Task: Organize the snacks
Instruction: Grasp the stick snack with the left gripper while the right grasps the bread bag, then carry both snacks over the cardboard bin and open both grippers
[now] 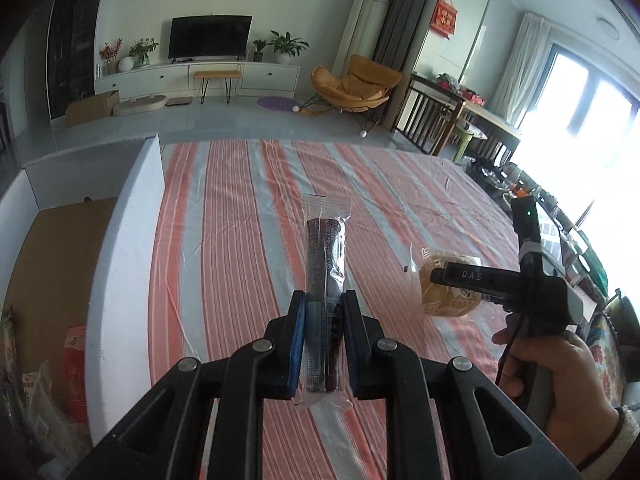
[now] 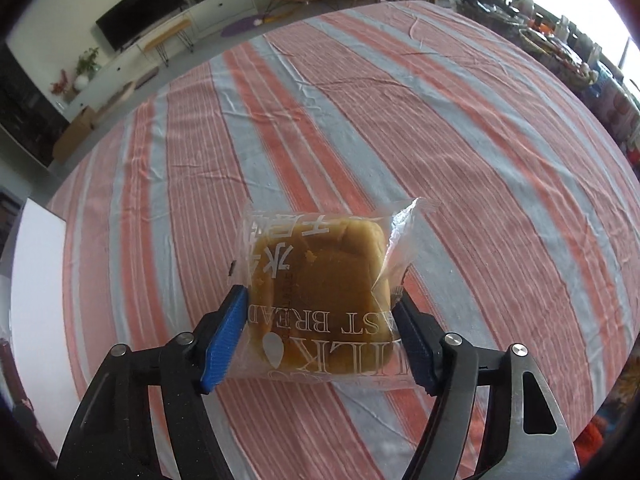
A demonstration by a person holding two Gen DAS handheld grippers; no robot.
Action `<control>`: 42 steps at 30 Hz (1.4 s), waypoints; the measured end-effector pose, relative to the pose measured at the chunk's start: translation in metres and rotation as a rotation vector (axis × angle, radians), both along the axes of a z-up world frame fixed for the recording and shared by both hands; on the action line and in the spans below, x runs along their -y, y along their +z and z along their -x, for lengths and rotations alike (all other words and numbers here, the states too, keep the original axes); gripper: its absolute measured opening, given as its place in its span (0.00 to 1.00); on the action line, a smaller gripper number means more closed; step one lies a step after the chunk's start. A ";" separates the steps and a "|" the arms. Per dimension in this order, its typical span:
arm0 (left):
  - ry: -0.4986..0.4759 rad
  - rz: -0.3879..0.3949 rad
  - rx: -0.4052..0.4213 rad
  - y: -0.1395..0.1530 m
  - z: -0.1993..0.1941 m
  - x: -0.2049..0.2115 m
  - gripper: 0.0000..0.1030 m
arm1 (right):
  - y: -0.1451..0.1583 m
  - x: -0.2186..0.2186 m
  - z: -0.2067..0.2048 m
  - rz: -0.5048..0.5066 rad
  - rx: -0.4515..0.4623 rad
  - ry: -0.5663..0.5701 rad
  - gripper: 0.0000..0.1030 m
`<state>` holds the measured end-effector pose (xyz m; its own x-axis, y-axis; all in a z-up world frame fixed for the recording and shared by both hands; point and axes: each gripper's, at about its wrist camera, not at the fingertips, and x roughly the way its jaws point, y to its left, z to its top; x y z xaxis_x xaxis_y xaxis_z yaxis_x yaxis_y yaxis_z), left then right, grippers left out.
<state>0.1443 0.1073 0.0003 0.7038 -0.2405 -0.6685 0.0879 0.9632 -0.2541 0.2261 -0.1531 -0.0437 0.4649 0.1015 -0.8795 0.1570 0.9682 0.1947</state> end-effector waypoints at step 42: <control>0.702 -0.428 -0.024 0.029 0.147 -0.206 1.00 | 0.128 -0.299 0.175 -0.051 0.257 0.755 0.79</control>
<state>-0.0027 0.3136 0.0294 0.5802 0.5294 -0.6190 -0.5715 0.8061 0.1537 0.0510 0.1460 0.0842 0.4420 0.5068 -0.7401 -0.5935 0.7839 0.1824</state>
